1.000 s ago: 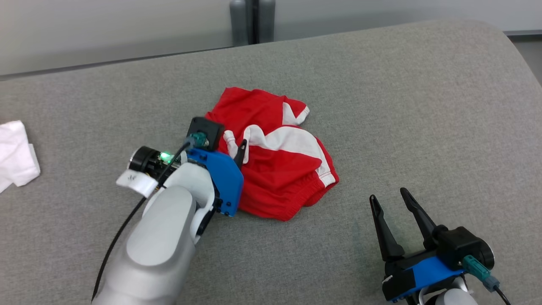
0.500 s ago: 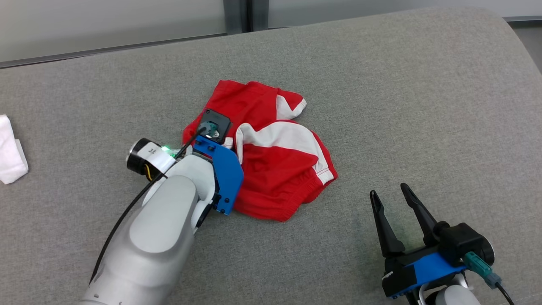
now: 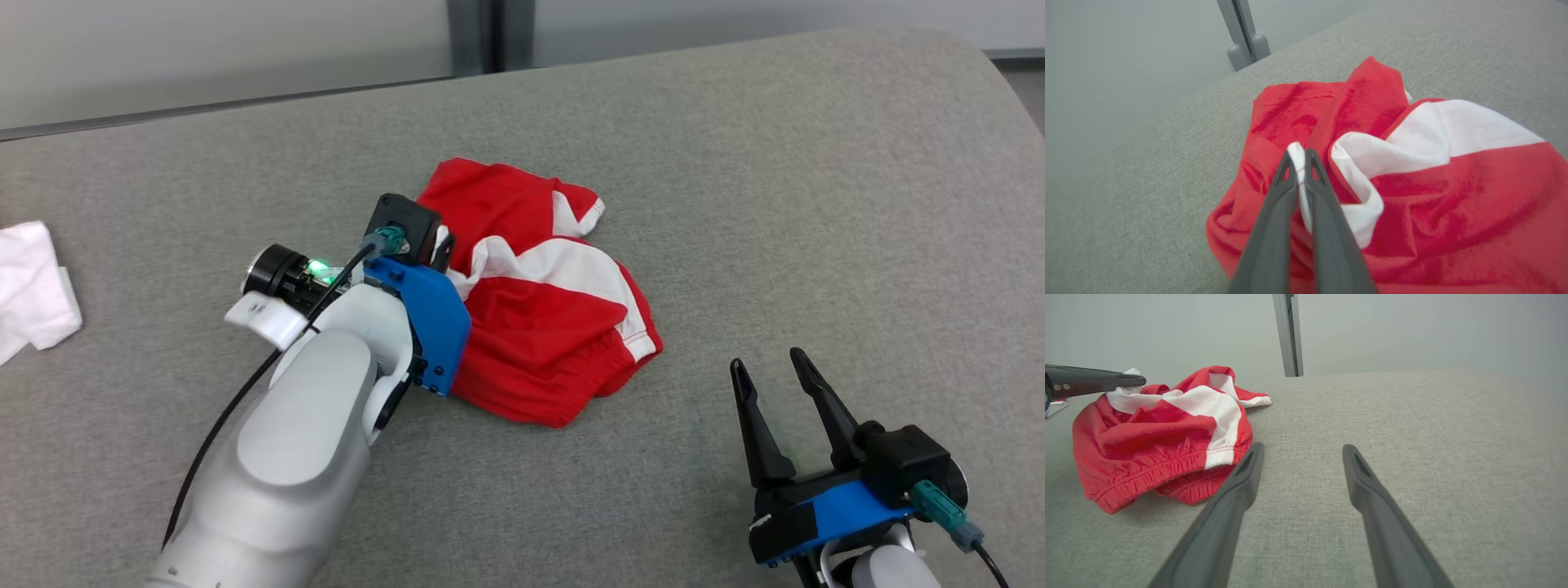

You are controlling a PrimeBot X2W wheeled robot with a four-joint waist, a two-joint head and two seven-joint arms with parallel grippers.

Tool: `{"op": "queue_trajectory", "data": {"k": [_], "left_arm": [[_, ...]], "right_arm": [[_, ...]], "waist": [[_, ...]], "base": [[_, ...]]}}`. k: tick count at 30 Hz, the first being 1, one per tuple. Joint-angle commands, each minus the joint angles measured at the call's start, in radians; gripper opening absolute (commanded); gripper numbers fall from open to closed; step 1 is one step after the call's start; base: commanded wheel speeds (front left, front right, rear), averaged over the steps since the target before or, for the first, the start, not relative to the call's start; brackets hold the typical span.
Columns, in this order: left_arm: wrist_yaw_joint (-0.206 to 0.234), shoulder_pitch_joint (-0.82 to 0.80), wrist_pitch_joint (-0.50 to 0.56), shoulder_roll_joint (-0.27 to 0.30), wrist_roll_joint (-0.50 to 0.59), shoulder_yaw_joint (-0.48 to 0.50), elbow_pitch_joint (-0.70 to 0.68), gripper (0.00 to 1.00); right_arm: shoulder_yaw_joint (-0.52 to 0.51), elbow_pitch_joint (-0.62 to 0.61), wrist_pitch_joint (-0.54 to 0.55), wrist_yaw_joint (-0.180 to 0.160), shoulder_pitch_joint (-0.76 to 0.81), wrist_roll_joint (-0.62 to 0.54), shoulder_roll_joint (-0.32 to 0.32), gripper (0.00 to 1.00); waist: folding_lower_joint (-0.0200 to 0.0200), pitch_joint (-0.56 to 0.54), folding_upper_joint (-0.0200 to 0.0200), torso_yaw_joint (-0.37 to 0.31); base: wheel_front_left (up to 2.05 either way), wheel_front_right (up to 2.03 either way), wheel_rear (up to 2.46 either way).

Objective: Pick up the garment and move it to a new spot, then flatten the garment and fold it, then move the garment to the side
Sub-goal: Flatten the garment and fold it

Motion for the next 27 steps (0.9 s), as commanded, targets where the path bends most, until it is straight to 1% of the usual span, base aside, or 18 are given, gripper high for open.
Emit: {"op": "queue_trajectory", "data": {"k": [1,3,6,13,17,18,20,24,27], "left_arm": [[0.012,0.029,-0.046,0.0,-0.012,0.015,-0.031,0.0],[0.021,0.06,-0.094,-0.004,-0.032,0.031,-0.075,0.0],[0.046,0.118,-0.162,-0.003,-0.057,0.056,-0.151,0.0],[0.161,0.318,-0.3,0.008,-0.108,0.142,-0.33,0.0],[0.205,0.45,-0.348,0.003,-0.16,0.193,-0.38,0.0],[0.205,0.45,-0.348,0.003,-0.16,0.193,-0.38,0.0],[0.218,0.503,-0.365,0.011,-0.172,0.206,-0.38,0.0],[0.222,0.576,-0.397,0.004,-0.216,0.234,-0.357,0.0],[0.212,0.614,-0.421,-0.006,-0.257,0.257,-0.332,0.0]], "right_arm": [[-0.006,0.003,-0.003,0.0,0.01,-0.004,-0.002,1.0],[-0.012,0.004,-0.003,0.0,0.013,-0.006,-0.003,1.0],[-0.018,0.007,-0.003,0.0,0.019,-0.01,-0.003,1.0],[-0.024,0.017,-0.003,0.0,0.044,-0.014,-0.003,1.0],[-0.027,0.022,-0.003,0.0,0.057,-0.017,-0.003,1.0],[-0.027,0.022,-0.003,0.0,0.057,-0.017,-0.003,1.0],[-0.025,0.026,-0.003,0.0,0.061,-0.02,-0.003,1.0],[-0.023,0.033,-0.003,0.0,0.066,-0.026,-0.003,1.0],[-0.025,0.039,-0.003,0.0,0.073,-0.035,-0.003,1.0]], "waist": [[-0.0001,-0.009,0.0,0.013],[-0.0001,-0.019,0.0,0.029],[-0.0001,-0.037,0.0,0.054],[-0.0001,-0.083,0.0,0.094],[-0.0001,-0.099,0.0,0.107],[-0.0001,-0.099,0.0,0.107],[-0.0001,-0.105,0.0,0.107],[-0.0001,-0.115,0.0,0.104],[-0.0001,-0.121,0.0,0.099]], "base": [[0.0,0.0,0.0],[0.0,0.0,0.0],[0.0,0.0,0.0],[0.0,0.0,0.0],[0.0,0.0,0.0],[0.0,0.0,0.0],[0.0,0.0,0.0],[0.0,0.0,0.0],[0.0,0.0,0.0]]}}
